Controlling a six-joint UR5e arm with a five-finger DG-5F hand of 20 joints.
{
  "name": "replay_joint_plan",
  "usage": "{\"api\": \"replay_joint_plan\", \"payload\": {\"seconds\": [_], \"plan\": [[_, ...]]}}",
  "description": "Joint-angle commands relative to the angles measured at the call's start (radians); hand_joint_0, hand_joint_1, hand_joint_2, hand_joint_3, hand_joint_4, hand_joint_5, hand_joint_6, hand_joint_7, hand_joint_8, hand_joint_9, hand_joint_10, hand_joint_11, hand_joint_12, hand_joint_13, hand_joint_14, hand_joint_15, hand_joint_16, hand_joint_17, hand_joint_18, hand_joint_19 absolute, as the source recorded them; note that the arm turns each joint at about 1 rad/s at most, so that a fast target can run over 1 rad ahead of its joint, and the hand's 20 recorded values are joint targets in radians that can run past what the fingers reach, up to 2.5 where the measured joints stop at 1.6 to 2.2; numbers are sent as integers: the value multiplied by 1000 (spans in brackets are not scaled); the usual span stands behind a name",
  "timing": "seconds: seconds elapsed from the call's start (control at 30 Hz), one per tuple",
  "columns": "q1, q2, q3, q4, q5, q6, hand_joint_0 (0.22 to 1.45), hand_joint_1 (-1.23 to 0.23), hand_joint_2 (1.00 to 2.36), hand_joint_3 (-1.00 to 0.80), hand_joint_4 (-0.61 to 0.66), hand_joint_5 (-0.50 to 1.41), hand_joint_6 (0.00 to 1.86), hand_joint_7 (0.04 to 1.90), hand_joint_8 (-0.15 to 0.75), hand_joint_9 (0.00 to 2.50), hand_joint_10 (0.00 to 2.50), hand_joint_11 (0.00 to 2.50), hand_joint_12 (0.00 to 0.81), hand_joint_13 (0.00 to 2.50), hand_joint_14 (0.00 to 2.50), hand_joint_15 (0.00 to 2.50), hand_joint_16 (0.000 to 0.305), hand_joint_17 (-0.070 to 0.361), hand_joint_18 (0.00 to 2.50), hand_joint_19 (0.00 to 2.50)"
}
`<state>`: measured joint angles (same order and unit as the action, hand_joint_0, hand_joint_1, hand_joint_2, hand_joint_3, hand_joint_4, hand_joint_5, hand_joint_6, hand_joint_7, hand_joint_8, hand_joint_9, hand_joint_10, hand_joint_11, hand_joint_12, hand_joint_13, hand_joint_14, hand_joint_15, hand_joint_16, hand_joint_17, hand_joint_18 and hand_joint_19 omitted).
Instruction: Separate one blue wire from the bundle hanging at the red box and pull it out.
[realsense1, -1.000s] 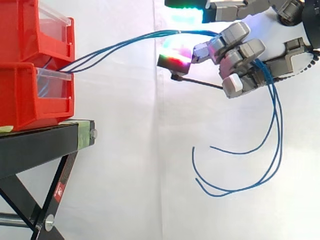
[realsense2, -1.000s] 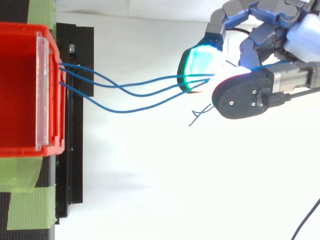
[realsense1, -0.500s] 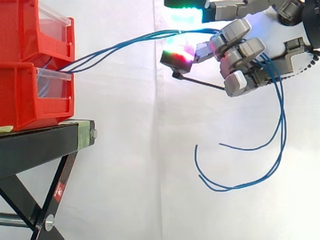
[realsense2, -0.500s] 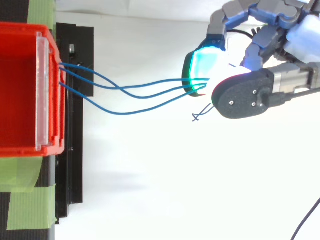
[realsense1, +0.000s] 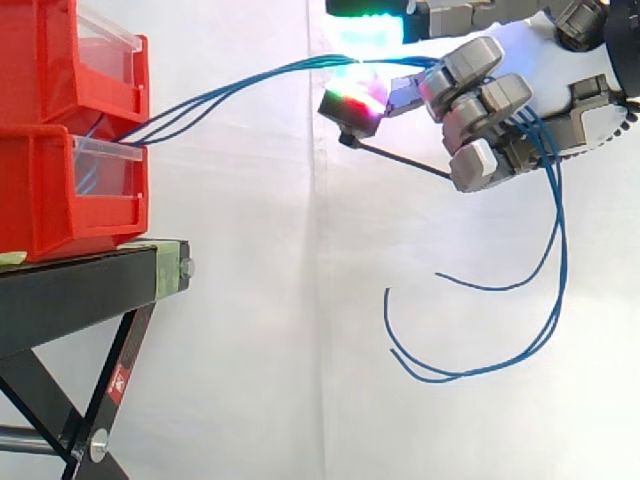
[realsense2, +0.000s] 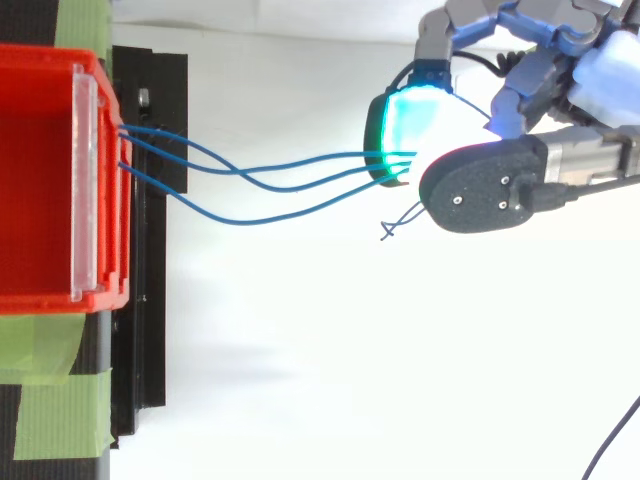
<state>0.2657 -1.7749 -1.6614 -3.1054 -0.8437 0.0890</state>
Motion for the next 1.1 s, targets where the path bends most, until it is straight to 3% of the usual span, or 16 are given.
{"api": "replay_joint_plan", "payload": {"seconds": [0.0, 0.1, 0.17, 0.27, 0.57, 1.07], "plan": [[1, 0, 0, -1, 0, 6, 691, -870, 1026, -47, -120, -163, 967, 1281, 318, 1350, 822, 1675, 400, 1342, 968, 1661, 49, 110, 1295, 1000], [0, 0, 0, -1, 2, 6, 718, -882, 1025, 14, -17, -199, 981, 1127, 317, 1214, 1038, 1549, 407, 1277, 1052, 1602, 49, 111, 1248, 1013], [0, 0, 0, 1, 0, 6, 729, -876, 1025, 39, 111, -209, 981, 1002, 323, 1138, 1102, 1502, 415, 1236, 1094, 1571, 49, 111, 1216, 1018], [1, 0, 0, 1, 0, 6, 712, -889, 1023, 25, 193, -219, 978, 921, 339, 1035, 1163, 1441, 424, 1160, 1149, 1558, 51, 115, 1183, 992], [1, 0, 0, 1, 12, 6, 686, -949, 1021, -177, 241, -236, 978, 922, 349, 902, 1203, 1424, 434, 1054, 1170, 1595, 54, 121, 1134, 961], [3, 0, 0, 1, 12, 6, 685, -992, 1021, -228, 271, -250, 974, 932, 358, 807, 1205, 1437, 442, 956, 1149, 1619, 55, 125, 1100, 887]]}}
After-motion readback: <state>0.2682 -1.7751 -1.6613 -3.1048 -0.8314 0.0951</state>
